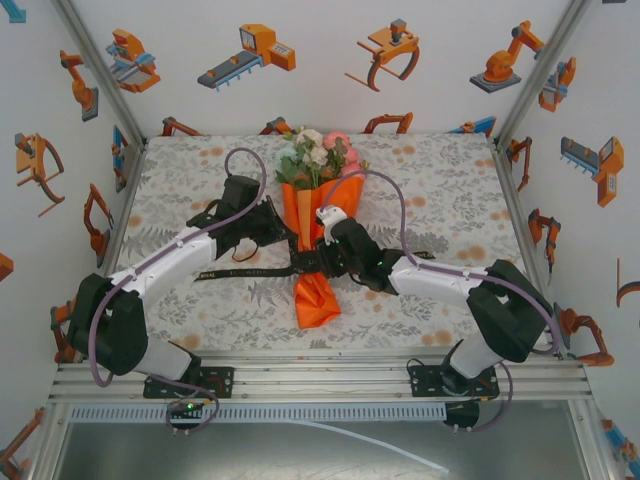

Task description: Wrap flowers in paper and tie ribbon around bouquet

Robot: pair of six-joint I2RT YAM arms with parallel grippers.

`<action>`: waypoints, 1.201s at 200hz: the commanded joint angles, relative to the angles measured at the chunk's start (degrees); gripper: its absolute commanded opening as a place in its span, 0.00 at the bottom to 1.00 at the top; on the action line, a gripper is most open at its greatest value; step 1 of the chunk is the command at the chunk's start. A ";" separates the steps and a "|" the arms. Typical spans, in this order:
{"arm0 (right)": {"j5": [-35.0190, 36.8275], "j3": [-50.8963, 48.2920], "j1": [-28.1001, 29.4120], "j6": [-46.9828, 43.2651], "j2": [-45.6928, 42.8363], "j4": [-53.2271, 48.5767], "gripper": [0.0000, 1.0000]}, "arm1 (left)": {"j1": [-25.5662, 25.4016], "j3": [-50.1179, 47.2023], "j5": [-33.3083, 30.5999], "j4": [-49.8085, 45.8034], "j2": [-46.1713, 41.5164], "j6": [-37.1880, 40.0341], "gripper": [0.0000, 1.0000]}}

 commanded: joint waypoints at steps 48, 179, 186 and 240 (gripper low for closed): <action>-2.34 4.49 -0.20 3.60 3.94 -0.37 0.34 | 0.21 -0.71 -0.32 0.90 -1.70 -0.55 0.00; -9.61 -0.34 0.07 -9.37 -5.45 1.77 0.00 | 0.50 -15.90 -17.19 -9.89 -12.21 -11.96 0.04; -10.60 -0.60 0.07 -9.78 -5.29 1.90 0.01 | 0.54 -16.96 -17.22 -10.32 -11.75 -12.70 0.04; -13.06 0.26 0.07 -13.49 -3.31 1.01 0.00 | 2.46 -18.18 -12.40 -5.76 -15.86 1.04 0.48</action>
